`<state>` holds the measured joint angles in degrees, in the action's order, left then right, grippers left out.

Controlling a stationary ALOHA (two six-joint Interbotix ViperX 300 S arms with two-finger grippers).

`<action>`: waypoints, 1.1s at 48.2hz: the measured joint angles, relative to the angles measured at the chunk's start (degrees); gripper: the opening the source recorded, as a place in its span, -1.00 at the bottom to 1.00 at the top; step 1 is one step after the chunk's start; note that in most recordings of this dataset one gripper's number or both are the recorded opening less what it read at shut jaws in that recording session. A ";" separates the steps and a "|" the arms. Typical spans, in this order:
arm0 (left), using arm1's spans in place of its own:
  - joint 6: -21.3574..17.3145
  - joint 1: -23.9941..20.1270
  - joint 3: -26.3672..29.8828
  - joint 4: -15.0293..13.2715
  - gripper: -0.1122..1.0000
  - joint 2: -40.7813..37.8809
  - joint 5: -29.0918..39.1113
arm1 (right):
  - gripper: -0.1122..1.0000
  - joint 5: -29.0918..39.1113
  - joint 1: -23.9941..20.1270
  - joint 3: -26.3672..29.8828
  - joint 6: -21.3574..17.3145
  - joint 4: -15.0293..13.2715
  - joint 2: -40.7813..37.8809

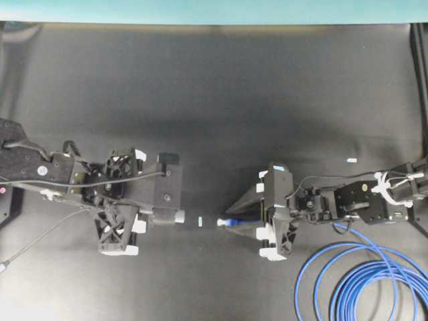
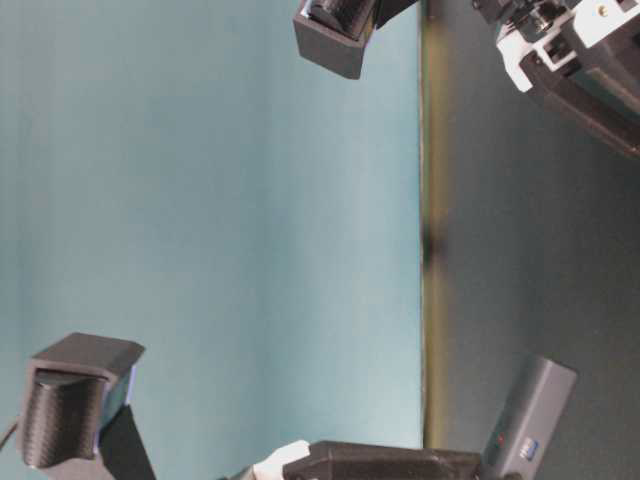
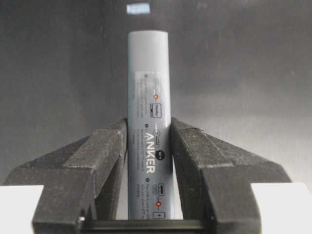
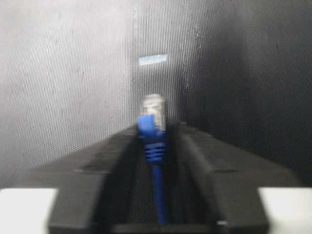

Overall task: Insert the LAN cable into the hub.
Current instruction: 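Lift both and bring the blue plug toward the hub's port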

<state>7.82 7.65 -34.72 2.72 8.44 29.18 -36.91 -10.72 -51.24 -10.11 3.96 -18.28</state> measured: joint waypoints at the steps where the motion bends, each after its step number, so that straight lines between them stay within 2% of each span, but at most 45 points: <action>1: 0.09 -0.09 -0.09 0.00 -0.29 0.00 0.00 | -0.44 0.18 -0.18 -0.09 -0.09 0.00 0.00; 4: 0.00 -0.09 -0.18 0.00 -0.29 0.00 0.09 | -0.50 0.88 -0.35 -0.09 -0.09 0.00 0.09; 17: -0.53 0.00 -0.62 0.09 -0.29 0.00 0.00 | -0.50 1.76 -0.97 -0.35 -0.44 0.00 1.05; 21: -1.14 0.00 -0.35 0.09 -0.29 0.18 -0.09 | -0.50 -0.79 -1.23 -0.97 -1.41 -0.09 2.72; 25: -3.52 0.00 0.00 0.09 -0.29 0.53 -0.62 | -0.50 -5.80 -1.49 -1.67 -2.37 -0.09 5.19; 29: -6.15 0.00 0.09 0.09 -0.29 1.23 -3.52 | -0.51 -11.07 -1.58 -2.46 -2.64 -0.09 8.53; 33: -7.38 0.00 -0.26 0.09 -0.29 1.76 -6.15 | -0.51 -13.54 -1.67 -2.99 -2.64 -0.09 10.81; 42: -7.47 -0.97 -0.88 0.09 -0.29 2.02 -7.38 | -0.51 -8.35 -1.67 -2.64 -2.64 -0.09 11.16; 53: -7.65 -1.05 -1.23 0.09 -0.29 2.02 -10.02 | -0.50 -7.56 -1.58 -0.35 -2.64 -0.09 10.55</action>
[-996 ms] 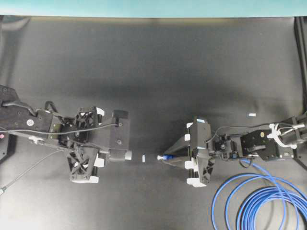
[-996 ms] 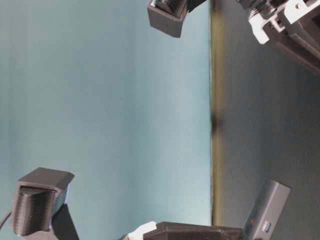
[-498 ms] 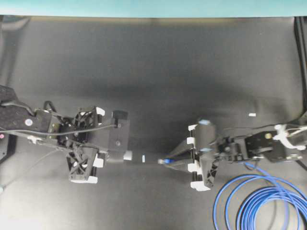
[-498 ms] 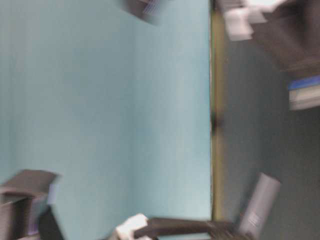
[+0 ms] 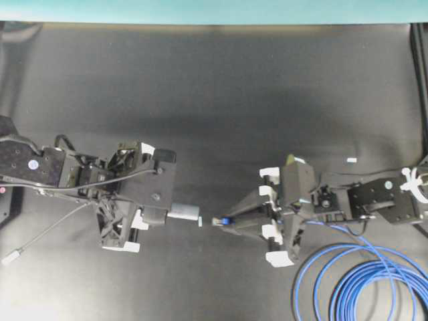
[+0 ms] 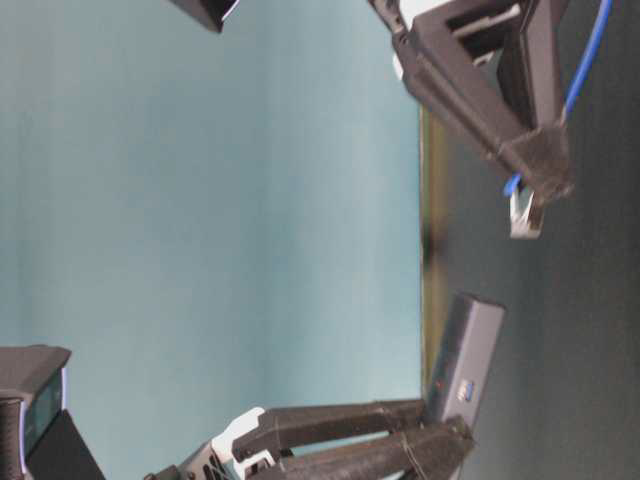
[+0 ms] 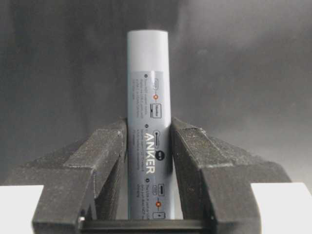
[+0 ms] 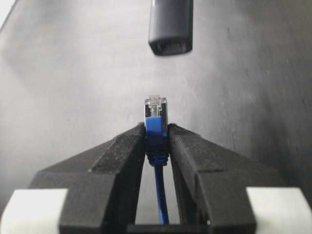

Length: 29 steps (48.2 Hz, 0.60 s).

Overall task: Insert the LAN cable into the hub.
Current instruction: 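Lift both and bring the blue plug toward the hub's port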

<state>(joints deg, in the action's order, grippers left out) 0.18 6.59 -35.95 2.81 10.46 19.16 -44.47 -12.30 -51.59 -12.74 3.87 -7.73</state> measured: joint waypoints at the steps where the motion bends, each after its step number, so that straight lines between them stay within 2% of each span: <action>1: 0.00 0.00 0.00 0.00 -0.29 0.00 -0.35 | -0.50 0.00 0.00 0.09 0.00 0.00 0.00; 11: 0.00 0.00 -0.35 0.00 -0.29 0.09 -1.32 | -0.51 -0.70 1.49 1.05 0.00 0.00 -0.18; 29: 0.18 0.00 -0.09 0.00 -0.29 -0.44 -1.05 | -0.50 -1.41 1.49 1.85 0.00 0.00 -0.44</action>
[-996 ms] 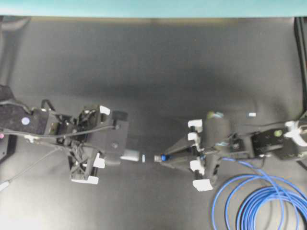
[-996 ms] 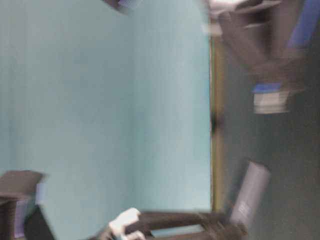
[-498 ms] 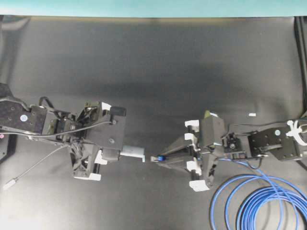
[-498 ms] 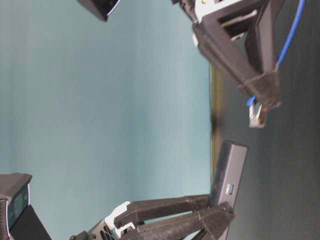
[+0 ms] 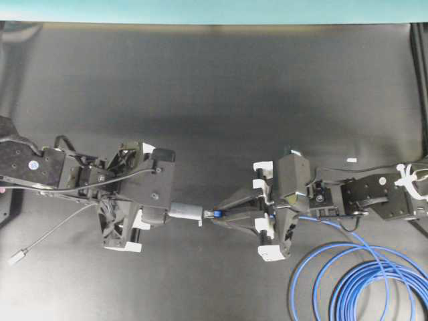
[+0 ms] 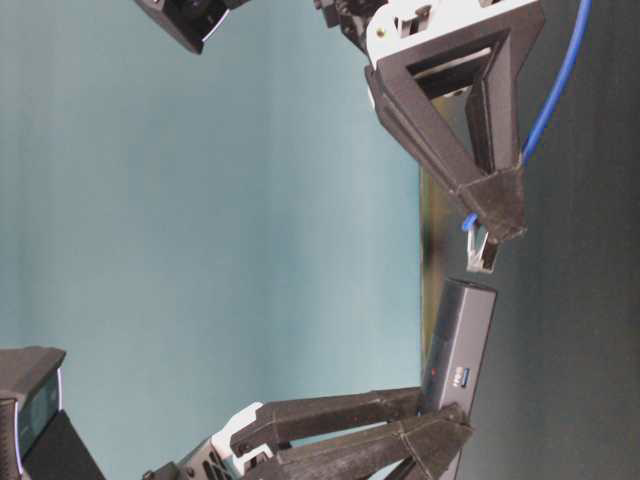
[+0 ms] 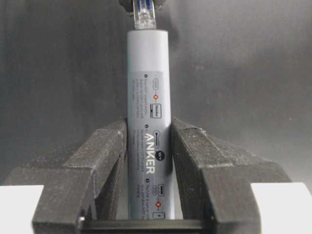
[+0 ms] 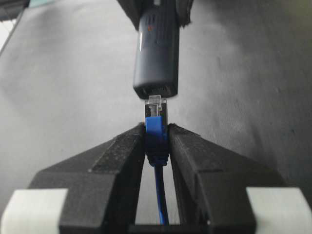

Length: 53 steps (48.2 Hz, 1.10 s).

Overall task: Insert the LAN cable into the hub.
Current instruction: 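Push the blue plug with the right gripper into the hub port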

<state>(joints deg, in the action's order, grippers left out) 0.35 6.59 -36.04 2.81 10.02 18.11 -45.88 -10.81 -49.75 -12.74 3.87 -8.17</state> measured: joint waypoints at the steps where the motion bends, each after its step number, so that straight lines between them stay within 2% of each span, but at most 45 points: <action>1: 0.00 0.00 0.09 0.00 -0.29 -0.09 0.18 | -0.50 0.00 0.00 0.09 0.00 0.00 -0.09; 14: 0.09 0.00 2.72 0.00 -0.29 -2.02 4.48 | -0.51 1.49 0.00 0.79 0.00 0.00 -0.53; 28: 0.00 -0.09 4.39 0.00 -0.29 -2.99 6.15 | -0.50 4.13 -0.18 1.23 0.00 -0.26 -0.53; 40: 0.18 0.00 7.29 0.00 -0.29 -4.83 9.58 | -0.51 4.04 -0.35 1.23 0.00 -0.26 -0.62; 53: -0.18 0.88 8.53 0.00 -0.29 -6.24 10.11 | -0.51 2.90 -0.18 1.14 0.00 -0.35 -0.70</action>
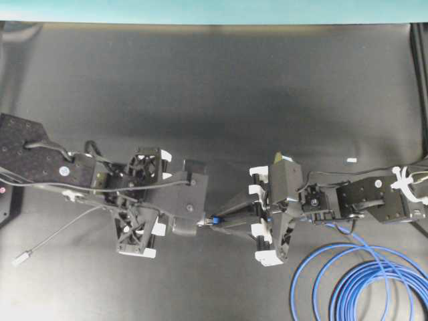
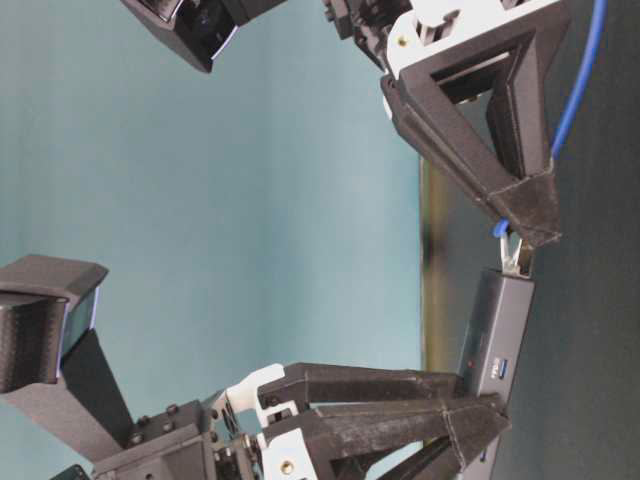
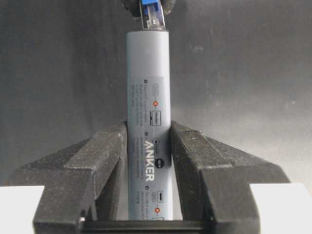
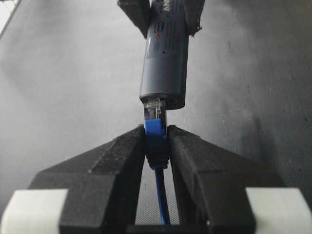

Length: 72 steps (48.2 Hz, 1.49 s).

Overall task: Insert the LAN cable into the hub.
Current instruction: 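Push the blue plug with the right gripper into the hub port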

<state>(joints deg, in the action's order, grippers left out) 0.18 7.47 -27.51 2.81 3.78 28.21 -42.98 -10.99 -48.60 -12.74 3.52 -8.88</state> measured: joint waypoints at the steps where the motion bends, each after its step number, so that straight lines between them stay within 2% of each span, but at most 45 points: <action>1: 0.09 0.09 0.09 0.09 -0.29 -0.09 0.00 | -0.50 -0.09 0.18 0.09 0.00 0.00 0.00; 23: -0.18 0.18 1.05 0.09 -0.29 -0.79 1.05 | -0.51 0.09 0.53 0.09 0.00 -0.09 0.00; 36: -0.53 0.18 7.29 0.00 -0.29 -4.48 9.49 | -0.50 4.04 0.53 1.14 0.00 0.00 -0.26; 45: -0.53 0.18 10.11 0.09 -0.29 -5.89 10.55 | -0.51 4.39 0.53 1.32 0.00 -0.09 -0.44; 58: -0.53 0.18 10.02 0.09 -0.29 -5.98 8.00 | -0.51 3.52 0.44 1.32 0.00 -0.09 -0.79; 66: -0.53 0.18 8.00 0.00 -0.29 -5.71 6.77 | -0.51 3.52 0.53 1.32 0.00 -0.09 -0.79; 72: -0.62 0.18 5.54 0.09 -0.29 -5.63 5.89 | -0.51 6.15 0.53 1.76 0.00 -0.09 -0.79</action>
<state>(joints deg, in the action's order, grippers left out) -0.44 7.65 -21.97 2.90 -1.85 34.10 -36.83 -10.46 -46.85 -12.74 3.43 -9.67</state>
